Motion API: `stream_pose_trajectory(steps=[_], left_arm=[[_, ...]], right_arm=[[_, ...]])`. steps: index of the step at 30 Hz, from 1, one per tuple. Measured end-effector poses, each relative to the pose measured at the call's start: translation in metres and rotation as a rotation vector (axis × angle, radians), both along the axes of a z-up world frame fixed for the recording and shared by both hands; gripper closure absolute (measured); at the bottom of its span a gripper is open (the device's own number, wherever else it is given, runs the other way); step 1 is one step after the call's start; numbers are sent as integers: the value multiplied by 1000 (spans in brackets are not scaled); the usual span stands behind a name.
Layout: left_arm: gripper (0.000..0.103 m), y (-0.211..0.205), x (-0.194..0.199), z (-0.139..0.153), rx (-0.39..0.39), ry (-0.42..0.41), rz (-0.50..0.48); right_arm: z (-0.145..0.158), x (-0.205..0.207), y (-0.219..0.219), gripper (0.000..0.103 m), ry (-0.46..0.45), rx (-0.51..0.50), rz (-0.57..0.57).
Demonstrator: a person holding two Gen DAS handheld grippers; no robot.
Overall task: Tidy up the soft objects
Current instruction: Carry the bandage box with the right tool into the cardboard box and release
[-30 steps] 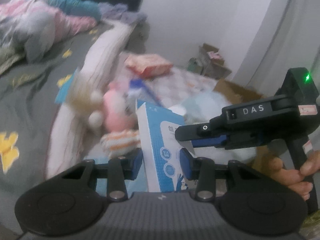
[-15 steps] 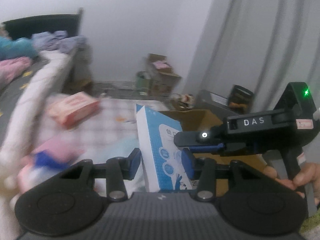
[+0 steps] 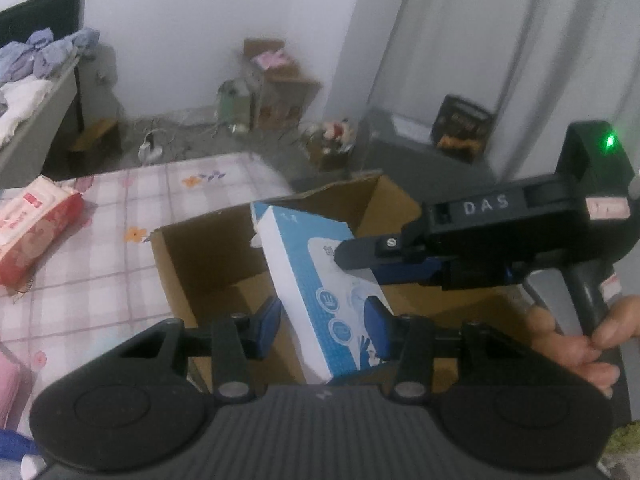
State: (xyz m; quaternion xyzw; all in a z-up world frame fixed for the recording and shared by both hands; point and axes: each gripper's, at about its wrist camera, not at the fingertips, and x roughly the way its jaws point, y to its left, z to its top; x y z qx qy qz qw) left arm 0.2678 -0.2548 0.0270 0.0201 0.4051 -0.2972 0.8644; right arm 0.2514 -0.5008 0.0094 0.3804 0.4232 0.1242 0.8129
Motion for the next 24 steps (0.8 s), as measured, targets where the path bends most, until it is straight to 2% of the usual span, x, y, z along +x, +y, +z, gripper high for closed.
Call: stream_pose_trajectory(steps=[4, 8, 15, 19, 23, 24], left_arm=[[49, 1, 17, -16, 36, 13, 44], [41, 17, 19, -12, 15, 4, 51], [36, 52, 9, 7, -17, -19, 102], [25, 75, -6, 19, -38, -43, 129], [15, 103, -24, 23, -26, -54, 169], [13, 111, -29, 24, -25, -54, 182]], right_arm=[[-42, 39, -2, 71, 52, -26, -7], [-76, 60, -2, 72, 114, -42, -25], [-92, 59, 2, 72, 177, -72, -31], [-105, 59, 20, 72, 233, -141, 7], [-122, 66, 40, 84, 281, -202, 31], [-126, 66, 42, 84, 283, -205, 35]])
